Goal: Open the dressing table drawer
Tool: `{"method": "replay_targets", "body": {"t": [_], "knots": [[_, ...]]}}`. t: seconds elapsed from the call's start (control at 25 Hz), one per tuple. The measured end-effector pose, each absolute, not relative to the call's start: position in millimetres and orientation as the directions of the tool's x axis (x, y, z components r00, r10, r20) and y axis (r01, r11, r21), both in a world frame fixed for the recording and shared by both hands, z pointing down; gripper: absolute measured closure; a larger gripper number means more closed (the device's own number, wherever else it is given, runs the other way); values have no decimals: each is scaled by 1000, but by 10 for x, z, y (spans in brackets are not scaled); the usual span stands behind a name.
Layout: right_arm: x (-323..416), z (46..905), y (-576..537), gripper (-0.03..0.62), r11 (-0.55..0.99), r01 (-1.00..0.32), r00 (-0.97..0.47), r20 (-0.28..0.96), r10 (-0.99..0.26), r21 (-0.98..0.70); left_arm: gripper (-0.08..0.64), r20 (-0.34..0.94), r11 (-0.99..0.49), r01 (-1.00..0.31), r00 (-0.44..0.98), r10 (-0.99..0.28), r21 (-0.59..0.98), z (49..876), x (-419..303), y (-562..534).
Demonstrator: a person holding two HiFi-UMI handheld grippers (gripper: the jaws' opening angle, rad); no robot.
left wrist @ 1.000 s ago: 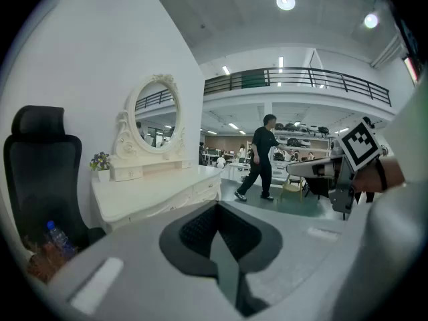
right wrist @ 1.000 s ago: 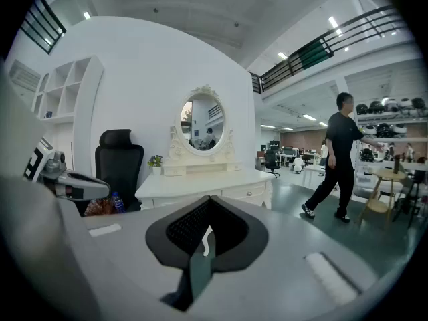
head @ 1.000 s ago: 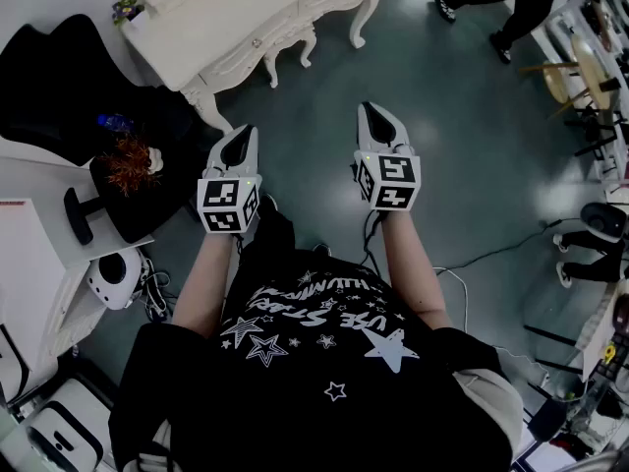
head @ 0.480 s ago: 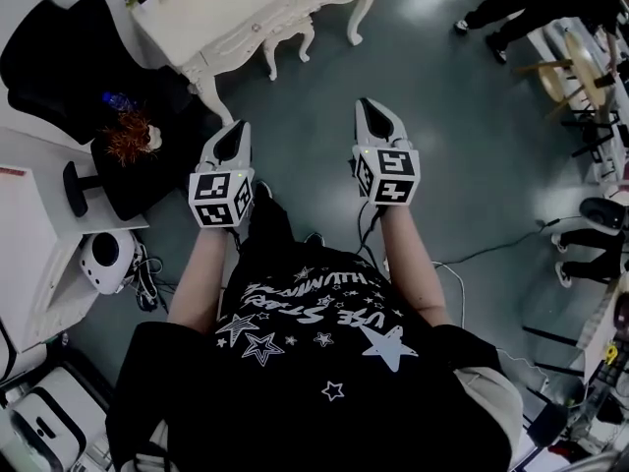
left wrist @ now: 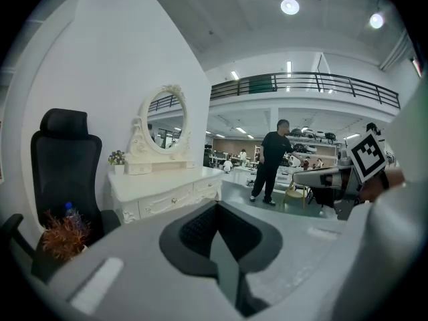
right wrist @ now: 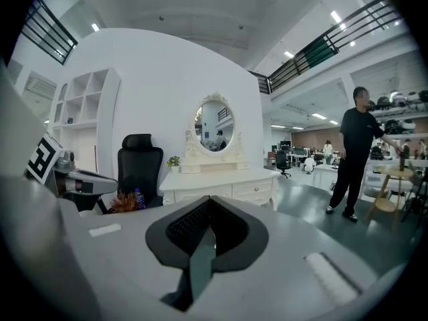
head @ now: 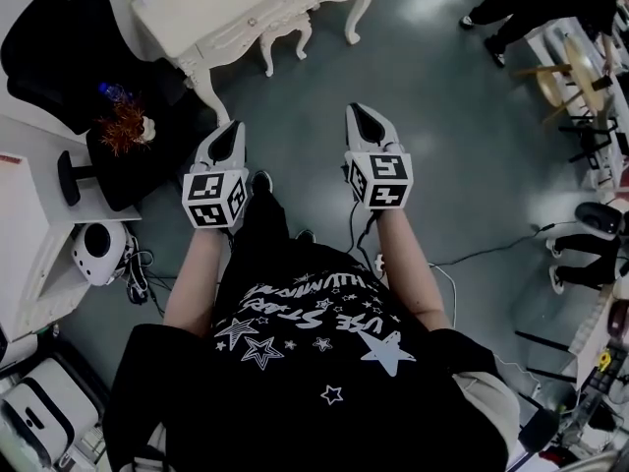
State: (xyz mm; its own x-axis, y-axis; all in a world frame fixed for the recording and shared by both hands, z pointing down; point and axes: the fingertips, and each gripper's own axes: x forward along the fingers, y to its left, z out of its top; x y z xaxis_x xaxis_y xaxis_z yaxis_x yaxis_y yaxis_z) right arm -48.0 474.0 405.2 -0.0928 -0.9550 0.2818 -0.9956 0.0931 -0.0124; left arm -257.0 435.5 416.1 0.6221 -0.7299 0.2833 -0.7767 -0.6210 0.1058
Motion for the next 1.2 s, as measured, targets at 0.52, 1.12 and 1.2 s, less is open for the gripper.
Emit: {"method": "replay_targets", "body": {"t": [0.52,1.12,1.2], "knots": [[-234,4333,3828,321,93,-991,-120,336,-934,-95,560,318,-651,-748,653,-688,127,4366,-2212,3383],[-94,4171,1515,311,39,-994,-69,332,-941,-98,560,312,-671,-723,683,-660,161,4320,-2123,1253],[-143,4162,1329,311,45,-995,-73,334,-940,-91,559,308,-660,-731,677,-668,174,4325,-2189,1049]]}}
